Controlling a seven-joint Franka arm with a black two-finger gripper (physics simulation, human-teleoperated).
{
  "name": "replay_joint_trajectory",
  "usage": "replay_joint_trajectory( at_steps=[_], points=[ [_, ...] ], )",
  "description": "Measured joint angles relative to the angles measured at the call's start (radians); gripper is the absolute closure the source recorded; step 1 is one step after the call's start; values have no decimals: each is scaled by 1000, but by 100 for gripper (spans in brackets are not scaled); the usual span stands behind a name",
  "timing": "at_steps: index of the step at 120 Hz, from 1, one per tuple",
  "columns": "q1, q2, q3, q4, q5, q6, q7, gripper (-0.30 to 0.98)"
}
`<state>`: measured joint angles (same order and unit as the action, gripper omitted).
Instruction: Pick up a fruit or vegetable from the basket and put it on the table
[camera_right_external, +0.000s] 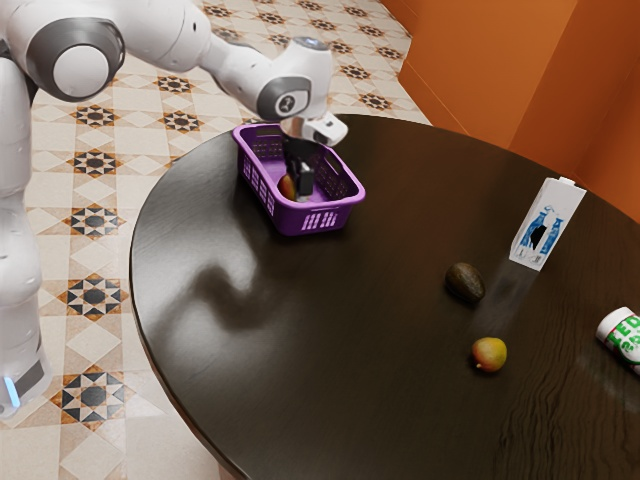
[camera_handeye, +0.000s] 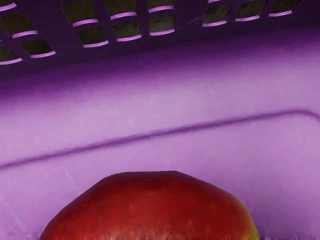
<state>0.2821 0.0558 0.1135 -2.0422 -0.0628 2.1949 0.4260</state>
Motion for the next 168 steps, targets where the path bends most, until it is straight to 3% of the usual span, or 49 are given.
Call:
replay_joint_trajectory(
  at_steps=[6, 23, 34, 49, 60, 76, 114, 133, 152, 168],
  points=[
    [2, -1, 0, -3, -1, 0, 1, 0],
    [4, -3, 1, -4, -7, 2, 0, 29],
    [3, -3, 1, -4, -2, 5, -7, 40],
    [-2, -32, 1, 5, 7, 8, -15, 36],
    [-15, -140, -1, 17, 28, 3, -19, 39],
    [-103, -208, -51, 133, 57, -27, -26, 37],
    [-147, -110, -287, 223, 61, -67, -38, 36],
    [-199, 29, -306, 247, 58, -44, -46, 36],
    [-175, 80, -306, 248, 57, -14, -55, 36],
    [-176, 90, -305, 247, 36, -5, -54, 15]
  ],
)
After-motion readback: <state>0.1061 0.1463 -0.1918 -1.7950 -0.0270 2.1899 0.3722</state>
